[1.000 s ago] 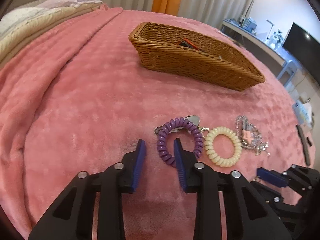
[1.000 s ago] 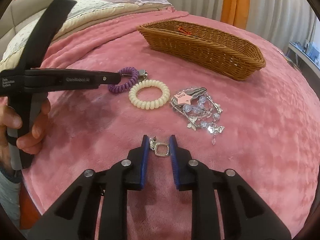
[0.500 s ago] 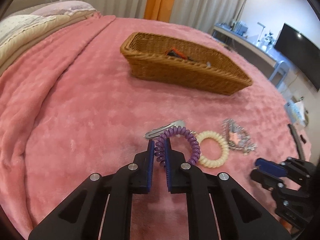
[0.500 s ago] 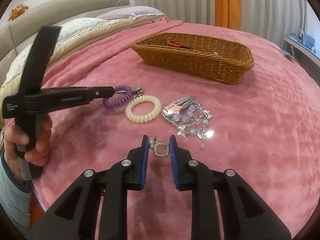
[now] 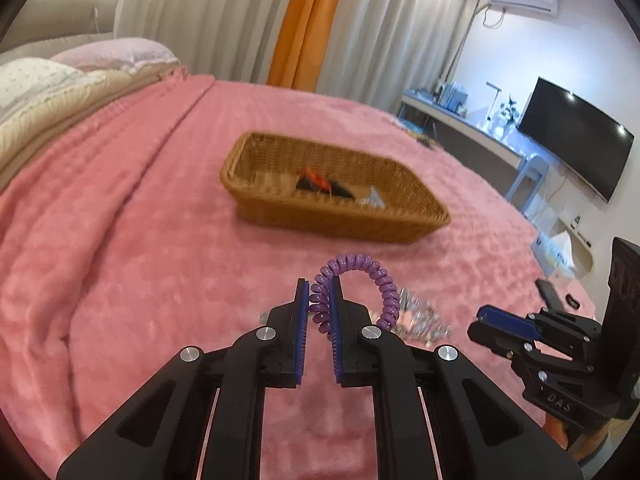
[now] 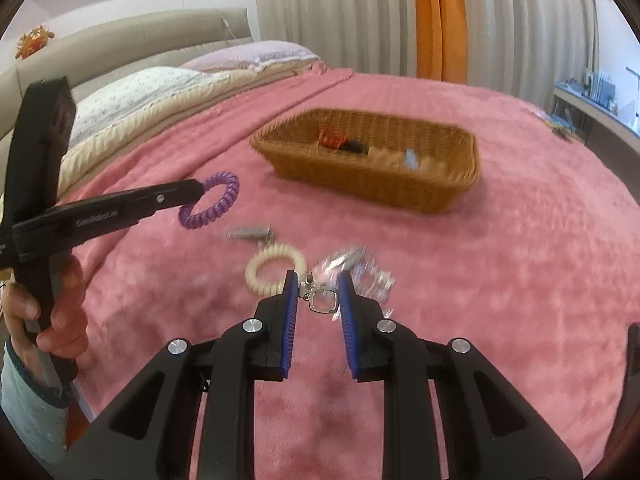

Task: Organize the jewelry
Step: 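Drop the purple coil and keyring into the basket by opening both tools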

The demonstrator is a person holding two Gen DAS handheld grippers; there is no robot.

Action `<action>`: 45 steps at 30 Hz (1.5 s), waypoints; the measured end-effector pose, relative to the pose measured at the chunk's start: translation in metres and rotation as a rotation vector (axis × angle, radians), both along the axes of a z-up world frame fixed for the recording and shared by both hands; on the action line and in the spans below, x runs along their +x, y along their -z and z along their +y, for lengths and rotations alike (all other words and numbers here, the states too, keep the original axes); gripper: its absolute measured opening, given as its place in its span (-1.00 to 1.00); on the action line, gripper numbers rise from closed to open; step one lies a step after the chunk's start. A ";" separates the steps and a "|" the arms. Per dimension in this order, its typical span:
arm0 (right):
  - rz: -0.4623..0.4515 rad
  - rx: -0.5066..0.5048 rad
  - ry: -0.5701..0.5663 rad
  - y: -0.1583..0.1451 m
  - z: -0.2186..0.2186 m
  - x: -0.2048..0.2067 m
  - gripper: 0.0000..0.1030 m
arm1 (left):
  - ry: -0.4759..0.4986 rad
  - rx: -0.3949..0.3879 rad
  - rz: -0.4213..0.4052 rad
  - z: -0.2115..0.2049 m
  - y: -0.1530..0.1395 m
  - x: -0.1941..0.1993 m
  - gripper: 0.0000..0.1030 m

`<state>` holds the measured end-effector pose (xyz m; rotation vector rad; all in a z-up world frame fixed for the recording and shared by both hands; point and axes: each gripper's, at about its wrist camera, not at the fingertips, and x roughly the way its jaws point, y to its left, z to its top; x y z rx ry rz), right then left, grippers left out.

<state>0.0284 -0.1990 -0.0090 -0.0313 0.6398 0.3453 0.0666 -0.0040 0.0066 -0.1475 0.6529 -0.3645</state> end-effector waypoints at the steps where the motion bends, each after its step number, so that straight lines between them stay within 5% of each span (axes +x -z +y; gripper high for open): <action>1: -0.011 -0.004 0.001 -0.006 0.000 0.003 -0.65 | -0.003 -0.001 -0.009 0.000 -0.004 -0.001 -0.84; 8: -0.111 -0.012 0.051 -0.056 -0.009 0.048 -0.65 | -0.044 -0.001 -0.074 -0.001 -0.048 0.020 -0.84; 15: -0.117 0.017 0.101 -0.073 -0.017 0.122 -0.65 | -0.059 0.010 -0.086 -0.018 -0.072 0.079 -0.84; 23: -0.009 0.045 0.141 -0.032 -0.022 0.198 -0.65 | -0.052 0.019 -0.005 -0.033 -0.035 0.151 -0.84; 34: 0.071 0.028 0.146 0.004 -0.019 0.216 -0.64 | -0.079 0.018 0.076 -0.025 0.006 0.180 -0.82; 35: 0.070 0.032 0.142 0.004 -0.019 0.215 -0.64 | -0.080 0.012 0.079 -0.023 0.006 0.179 -0.77; 37: 0.069 0.043 0.141 0.003 -0.020 0.212 -0.60 | -0.077 -0.008 0.088 -0.020 0.005 0.177 -0.26; 38: 0.068 0.049 0.141 0.002 -0.022 0.211 -0.41 | -0.087 -0.018 0.083 -0.017 0.003 0.174 -0.11; 40: 0.042 0.053 0.151 -0.003 -0.024 0.204 -0.02 | -0.086 -0.015 0.060 -0.015 -0.004 0.163 -0.10; 45: 0.018 0.061 0.119 -0.015 -0.024 0.183 0.02 | -0.068 -0.033 0.028 -0.011 -0.020 0.135 -0.04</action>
